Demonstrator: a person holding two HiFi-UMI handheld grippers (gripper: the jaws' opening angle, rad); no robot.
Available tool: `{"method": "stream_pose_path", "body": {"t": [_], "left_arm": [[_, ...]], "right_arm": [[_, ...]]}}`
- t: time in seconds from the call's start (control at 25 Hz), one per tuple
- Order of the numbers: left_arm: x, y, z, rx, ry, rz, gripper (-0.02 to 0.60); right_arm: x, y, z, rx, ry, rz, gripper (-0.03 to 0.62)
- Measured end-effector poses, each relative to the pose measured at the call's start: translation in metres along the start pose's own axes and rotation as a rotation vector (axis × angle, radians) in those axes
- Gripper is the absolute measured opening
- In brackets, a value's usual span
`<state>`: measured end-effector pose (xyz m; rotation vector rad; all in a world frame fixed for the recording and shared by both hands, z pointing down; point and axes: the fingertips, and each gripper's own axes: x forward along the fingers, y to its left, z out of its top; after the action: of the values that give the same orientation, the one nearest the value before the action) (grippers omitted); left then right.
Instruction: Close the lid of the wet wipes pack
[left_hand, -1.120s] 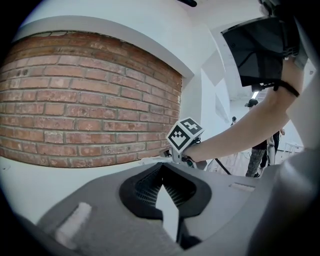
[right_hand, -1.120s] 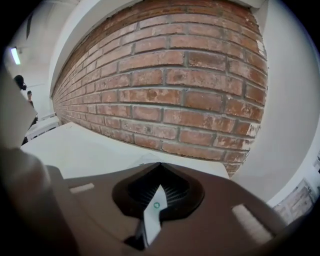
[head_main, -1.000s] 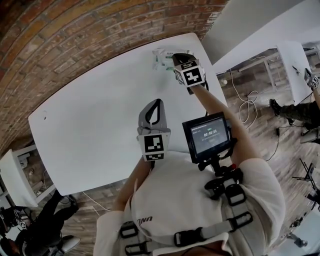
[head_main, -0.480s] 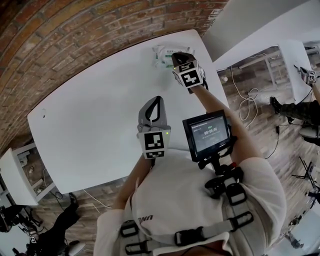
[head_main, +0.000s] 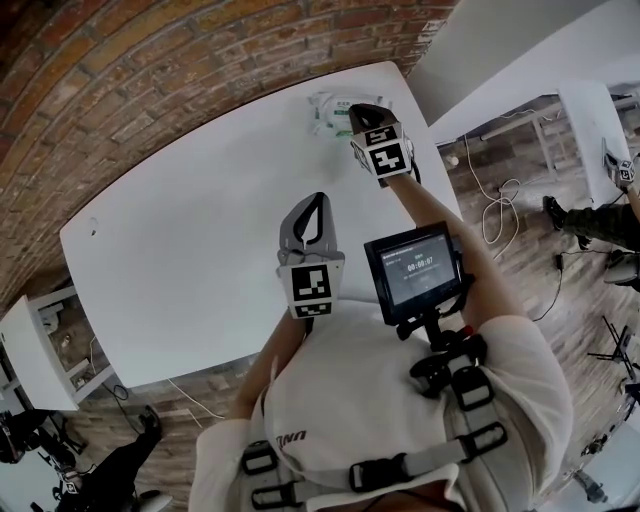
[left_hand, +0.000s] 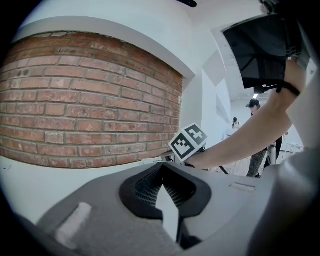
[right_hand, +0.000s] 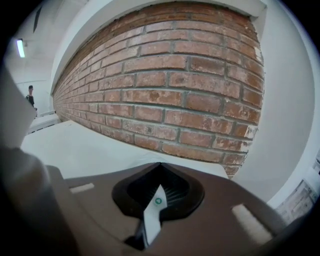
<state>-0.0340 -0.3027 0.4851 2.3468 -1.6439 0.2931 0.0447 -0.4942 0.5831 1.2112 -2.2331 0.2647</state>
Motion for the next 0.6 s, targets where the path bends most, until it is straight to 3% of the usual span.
{"method": "stream_pose_path", "body": {"t": [0.32, 0.6], "left_arm": [[-0.011, 0.005, 0.007, 0.0, -0.027, 0.017, -0.002], [-0.023, 0.003, 0.013, -0.007, -0.055, 0.029, -0.002]], "right_arm": [[-0.073, 0.02, 0.031, 0.11, -0.142, 0.026, 0.006], [-0.169, 0.039, 0.035, 0.242, -0.303, -0.029, 0.006]]}}
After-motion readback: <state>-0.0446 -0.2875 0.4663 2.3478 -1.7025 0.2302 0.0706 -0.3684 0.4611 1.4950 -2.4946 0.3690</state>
